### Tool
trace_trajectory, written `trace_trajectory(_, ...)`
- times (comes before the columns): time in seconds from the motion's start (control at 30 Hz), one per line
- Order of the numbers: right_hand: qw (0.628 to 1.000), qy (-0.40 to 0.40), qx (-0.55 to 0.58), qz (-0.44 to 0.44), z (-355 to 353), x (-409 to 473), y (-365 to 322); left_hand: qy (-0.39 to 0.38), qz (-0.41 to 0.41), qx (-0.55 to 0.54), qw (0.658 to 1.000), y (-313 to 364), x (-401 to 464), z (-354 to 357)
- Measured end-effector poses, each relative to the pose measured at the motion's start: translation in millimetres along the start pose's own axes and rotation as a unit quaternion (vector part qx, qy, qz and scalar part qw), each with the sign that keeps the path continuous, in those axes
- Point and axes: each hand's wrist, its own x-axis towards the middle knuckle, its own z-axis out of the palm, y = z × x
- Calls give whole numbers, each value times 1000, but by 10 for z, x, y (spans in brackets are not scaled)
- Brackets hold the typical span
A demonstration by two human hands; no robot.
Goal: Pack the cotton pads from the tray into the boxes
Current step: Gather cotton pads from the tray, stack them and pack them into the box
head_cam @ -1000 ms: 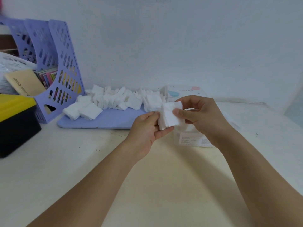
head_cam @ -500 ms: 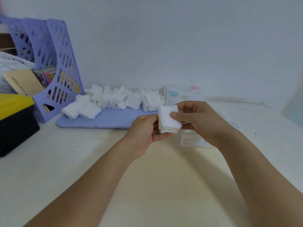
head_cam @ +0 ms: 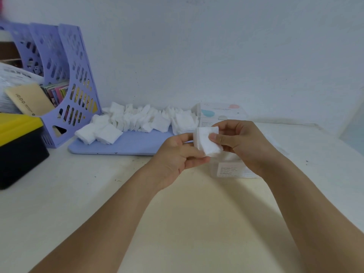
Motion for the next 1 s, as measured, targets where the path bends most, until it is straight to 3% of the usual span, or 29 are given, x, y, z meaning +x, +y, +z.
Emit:
trace_trajectory(0.33,999,6,44,25,-60,-9,-18,-37,22,0,999,-15,-3,-16)
trace_trajectory(0.7,994,-24,105,32,-154,-24,-97,15,7,-24,1000,-23,46,-40)
trace_trajectory(0.83,999,-9,45,4,-131,-40,-99,5,9,-17,1000,-22,37,-29)
trace_trajectory(1.0,991,53,119,-23,-199,-14,-135,33,9,-14,999,-24,46,-34)
